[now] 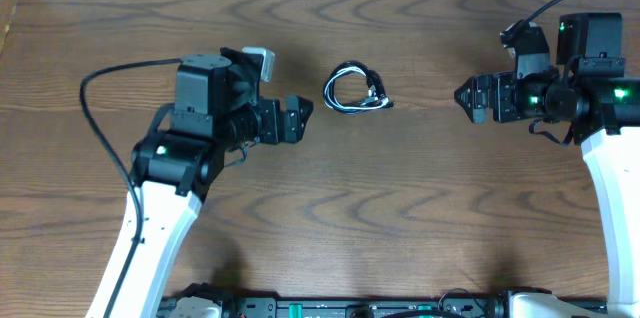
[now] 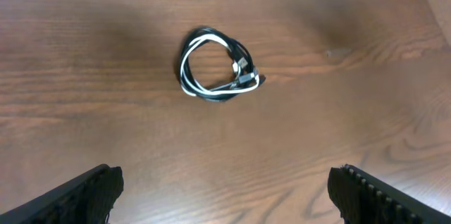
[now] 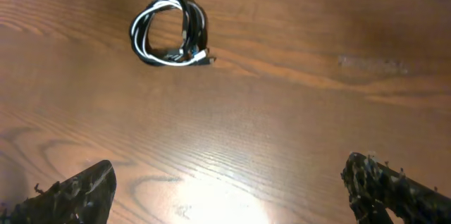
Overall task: Untangle cables
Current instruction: 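Move both grippers forward toward the black and white cable bundle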
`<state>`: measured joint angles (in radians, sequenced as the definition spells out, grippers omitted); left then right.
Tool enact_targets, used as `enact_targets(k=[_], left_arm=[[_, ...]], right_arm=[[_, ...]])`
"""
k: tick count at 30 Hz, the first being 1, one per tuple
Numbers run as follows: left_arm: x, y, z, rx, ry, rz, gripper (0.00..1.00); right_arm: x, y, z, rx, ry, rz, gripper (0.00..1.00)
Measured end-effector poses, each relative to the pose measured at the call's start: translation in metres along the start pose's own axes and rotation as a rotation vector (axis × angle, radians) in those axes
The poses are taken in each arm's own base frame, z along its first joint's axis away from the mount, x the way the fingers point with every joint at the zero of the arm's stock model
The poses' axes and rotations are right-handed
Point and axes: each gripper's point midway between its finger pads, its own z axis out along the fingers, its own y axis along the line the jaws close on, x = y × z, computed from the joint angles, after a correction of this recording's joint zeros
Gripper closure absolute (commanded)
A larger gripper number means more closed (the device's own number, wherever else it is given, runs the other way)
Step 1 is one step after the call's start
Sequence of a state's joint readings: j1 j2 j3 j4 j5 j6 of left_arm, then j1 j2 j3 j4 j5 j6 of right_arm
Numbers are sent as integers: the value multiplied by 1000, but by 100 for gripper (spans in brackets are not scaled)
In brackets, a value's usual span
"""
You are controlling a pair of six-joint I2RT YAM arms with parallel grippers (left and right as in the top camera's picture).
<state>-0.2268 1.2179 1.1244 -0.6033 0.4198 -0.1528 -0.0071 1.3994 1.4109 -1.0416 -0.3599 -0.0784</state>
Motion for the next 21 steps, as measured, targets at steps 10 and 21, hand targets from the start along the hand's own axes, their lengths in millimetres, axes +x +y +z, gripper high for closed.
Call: enact_targets(k=[10,21], left_arm=[[3,-18,70,64,61,42,1],[29,-12,142,38,147,65,12]], right_arm=[[3,1,0,-4,11,-7,1],[2,1,0,-4,7,-33,1]])
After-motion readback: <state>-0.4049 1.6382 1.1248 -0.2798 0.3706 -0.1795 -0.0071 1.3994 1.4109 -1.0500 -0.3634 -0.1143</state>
